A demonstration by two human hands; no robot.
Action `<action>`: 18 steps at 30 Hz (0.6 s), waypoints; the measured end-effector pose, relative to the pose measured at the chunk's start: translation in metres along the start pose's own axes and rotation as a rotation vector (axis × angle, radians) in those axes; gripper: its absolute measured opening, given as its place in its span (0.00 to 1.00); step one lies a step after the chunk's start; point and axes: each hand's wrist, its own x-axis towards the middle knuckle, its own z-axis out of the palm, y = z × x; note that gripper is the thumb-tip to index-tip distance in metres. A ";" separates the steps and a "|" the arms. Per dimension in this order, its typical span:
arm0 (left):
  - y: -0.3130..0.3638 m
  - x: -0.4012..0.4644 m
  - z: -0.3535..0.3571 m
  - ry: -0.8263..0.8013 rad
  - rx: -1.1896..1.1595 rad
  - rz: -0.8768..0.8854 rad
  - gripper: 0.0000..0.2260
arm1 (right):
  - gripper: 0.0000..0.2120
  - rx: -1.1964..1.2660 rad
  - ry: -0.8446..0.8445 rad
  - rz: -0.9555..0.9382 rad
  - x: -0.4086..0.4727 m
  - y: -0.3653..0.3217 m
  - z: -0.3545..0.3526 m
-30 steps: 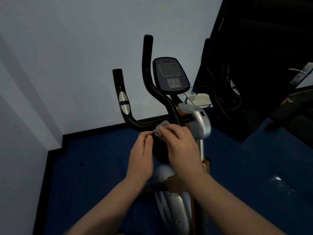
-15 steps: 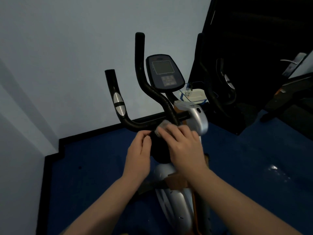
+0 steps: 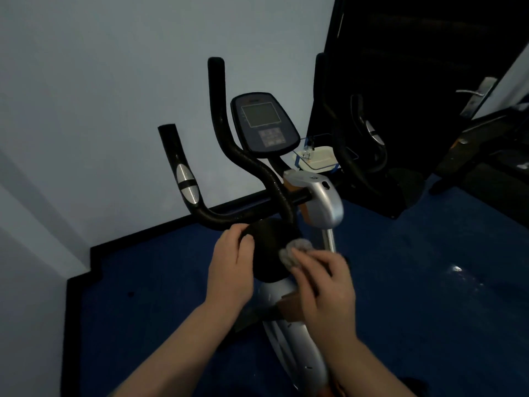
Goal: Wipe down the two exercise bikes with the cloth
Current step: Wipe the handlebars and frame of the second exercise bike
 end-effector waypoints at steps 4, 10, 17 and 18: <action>0.004 0.000 0.006 0.051 0.008 0.003 0.12 | 0.11 -0.024 -0.093 0.131 0.070 -0.015 0.011; 0.001 0.000 0.003 0.030 -0.005 0.005 0.12 | 0.16 -0.196 -0.289 0.237 0.068 -0.008 0.005; 0.000 0.001 0.009 0.068 -0.025 0.021 0.14 | 0.18 -0.109 -0.256 0.362 0.077 -0.012 0.025; 0.000 0.001 0.009 0.066 -0.032 0.015 0.14 | 0.18 -0.022 -0.181 0.406 0.069 -0.012 0.028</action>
